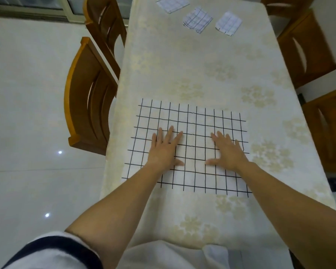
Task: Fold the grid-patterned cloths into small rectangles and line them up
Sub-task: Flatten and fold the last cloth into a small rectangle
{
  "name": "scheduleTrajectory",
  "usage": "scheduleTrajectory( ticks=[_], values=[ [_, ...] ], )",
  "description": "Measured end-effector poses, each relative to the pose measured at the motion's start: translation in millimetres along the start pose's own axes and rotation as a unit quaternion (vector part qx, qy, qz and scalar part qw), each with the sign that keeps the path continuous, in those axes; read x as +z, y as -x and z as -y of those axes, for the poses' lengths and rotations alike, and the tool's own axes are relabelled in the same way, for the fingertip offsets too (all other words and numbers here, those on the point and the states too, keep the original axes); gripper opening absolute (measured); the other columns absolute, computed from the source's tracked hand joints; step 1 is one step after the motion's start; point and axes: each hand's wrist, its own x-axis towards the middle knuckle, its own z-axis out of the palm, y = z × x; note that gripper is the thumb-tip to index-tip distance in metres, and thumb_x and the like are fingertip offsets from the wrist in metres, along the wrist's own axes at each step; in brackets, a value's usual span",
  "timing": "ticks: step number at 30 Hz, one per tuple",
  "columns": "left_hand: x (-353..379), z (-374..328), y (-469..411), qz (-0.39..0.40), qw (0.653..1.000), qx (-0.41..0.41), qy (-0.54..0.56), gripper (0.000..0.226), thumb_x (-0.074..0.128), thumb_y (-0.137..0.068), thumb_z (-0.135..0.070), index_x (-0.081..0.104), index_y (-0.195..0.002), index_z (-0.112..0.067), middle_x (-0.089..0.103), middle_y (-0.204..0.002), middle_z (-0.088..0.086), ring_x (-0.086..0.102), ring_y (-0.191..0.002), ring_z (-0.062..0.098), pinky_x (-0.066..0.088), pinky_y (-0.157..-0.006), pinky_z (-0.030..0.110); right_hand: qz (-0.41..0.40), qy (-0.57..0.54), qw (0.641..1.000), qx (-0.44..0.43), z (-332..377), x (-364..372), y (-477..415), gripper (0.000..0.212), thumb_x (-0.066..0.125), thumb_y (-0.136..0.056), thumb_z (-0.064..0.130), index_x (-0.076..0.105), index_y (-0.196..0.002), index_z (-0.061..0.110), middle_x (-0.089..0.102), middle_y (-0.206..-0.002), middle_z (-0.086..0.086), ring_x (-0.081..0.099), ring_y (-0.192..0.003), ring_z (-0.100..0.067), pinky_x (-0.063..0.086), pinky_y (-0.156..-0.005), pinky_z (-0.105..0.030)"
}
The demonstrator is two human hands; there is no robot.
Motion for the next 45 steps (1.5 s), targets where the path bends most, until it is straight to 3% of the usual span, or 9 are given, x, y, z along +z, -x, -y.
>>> scheduleTrajectory(
  ticks=[4,9,14,20,26,33,37,42,45],
  values=[
    [9.3,-28.7,-18.7,0.038,0.999,0.027,-0.023,0.111,0.065,-0.083,-0.067,-0.006,-0.160,-0.031,-0.021,-0.167,-0.002,-0.025,-0.150,0.035,-0.013,-0.122,0.055,-0.086,-0.077,0.993,-0.008,34.5,21.5,-11.7,0.070,0.028,-0.101,0.059,0.001,-0.159,0.029,-0.004,-0.167,0.001,-0.005,-0.154,-0.023,0.002,-0.124,-0.047],
    [19.7,-51.0,-32.0,0.067,0.997,0.025,-0.042,0.112,0.059,-0.085,-0.071,-0.012,-0.160,-0.028,-0.026,-0.165,-0.005,-0.028,-0.149,0.032,-0.013,-0.120,0.059,-0.067,0.036,0.997,0.035,1.0,48.4,-3.6,0.073,0.001,-0.093,0.074,-0.026,-0.151,0.039,-0.029,-0.160,0.013,-0.022,-0.150,-0.023,-0.005,-0.123,-0.051],
    [11.4,-64.7,-49.4,0.041,0.999,0.020,-0.020,0.102,0.059,-0.088,-0.066,0.000,-0.161,-0.026,-0.015,-0.168,0.000,-0.020,-0.152,0.034,-0.012,-0.119,0.062,-0.078,0.056,0.993,0.066,-18.5,20.4,-23.7,0.072,0.001,-0.094,0.070,-0.015,-0.156,0.035,-0.022,-0.164,0.005,-0.016,-0.152,-0.028,-0.007,-0.122,-0.053],
    [-8.3,-71.9,-102.0,-0.054,0.998,0.028,-0.005,0.064,0.030,-0.108,-0.024,-0.007,-0.161,-0.022,-0.016,-0.168,-0.001,-0.019,-0.153,0.030,-0.010,-0.123,0.053,-0.131,-0.007,0.991,0.007,18.6,-10.4,-81.6,0.061,0.012,-0.106,0.045,-0.006,-0.159,0.021,-0.011,-0.166,0.000,-0.010,-0.153,-0.024,0.001,-0.125,-0.046],
    [2.1,-28.2,-124.1,-0.065,0.996,-0.014,-0.059,0.063,-0.002,-0.100,-0.064,-0.017,-0.157,-0.040,-0.024,-0.164,-0.013,-0.023,-0.152,0.021,-0.011,-0.121,0.057,-0.158,0.039,0.987,-0.004,-8.3,7.5,-100.4,0.061,0.007,-0.103,0.057,-0.014,-0.156,0.034,-0.017,-0.165,0.009,-0.017,-0.152,-0.022,-0.002,-0.124,-0.049],
    [-9.9,9.4,-117.7,-0.098,0.990,-0.097,-0.039,0.067,-0.001,-0.096,-0.070,-0.021,-0.154,-0.043,-0.029,-0.163,-0.010,-0.029,-0.150,0.025,-0.013,-0.122,0.054,-0.148,0.037,0.988,0.021,-49.9,-3.1,-101.0,0.064,0.005,-0.100,0.063,-0.020,-0.154,0.037,-0.023,-0.163,0.012,-0.023,-0.150,-0.020,-0.005,-0.123,-0.048],
    [-22.2,12.3,-120.7,-0.040,0.994,-0.085,-0.056,0.071,0.001,-0.098,-0.068,-0.027,-0.154,-0.034,-0.033,-0.162,-0.002,-0.030,-0.149,0.032,-0.012,-0.120,0.059,-0.099,0.052,0.993,0.028,-44.2,-16.2,-98.3,0.067,-0.002,-0.098,0.062,-0.024,-0.153,0.031,-0.031,-0.160,0.006,-0.026,-0.149,-0.027,-0.006,-0.123,-0.052],
    [-21.2,-45.1,-81.5,-0.161,0.985,-0.009,-0.053,0.065,0.025,-0.107,-0.036,-0.004,-0.161,-0.014,-0.008,-0.169,0.006,-0.011,-0.155,0.032,-0.004,-0.123,0.058,-0.221,0.000,0.975,-0.017,30.7,-5.0,-57.7,0.061,0.005,-0.105,0.042,-0.007,-0.158,0.014,-0.010,-0.166,-0.002,-0.010,-0.153,-0.022,0.001,-0.125,-0.046],
    [26.7,-68.9,-41.0,-0.082,0.996,0.005,-0.047,0.070,0.031,-0.106,-0.039,-0.006,-0.161,-0.014,-0.008,-0.169,0.003,-0.013,-0.155,0.027,-0.007,-0.124,0.054,-0.192,-0.007,0.981,-0.011,55.4,43.3,-30.7,0.060,0.009,-0.105,0.036,-0.013,-0.157,0.016,-0.013,-0.166,-0.003,-0.013,-0.153,-0.024,0.007,-0.124,-0.049]
  ],
)
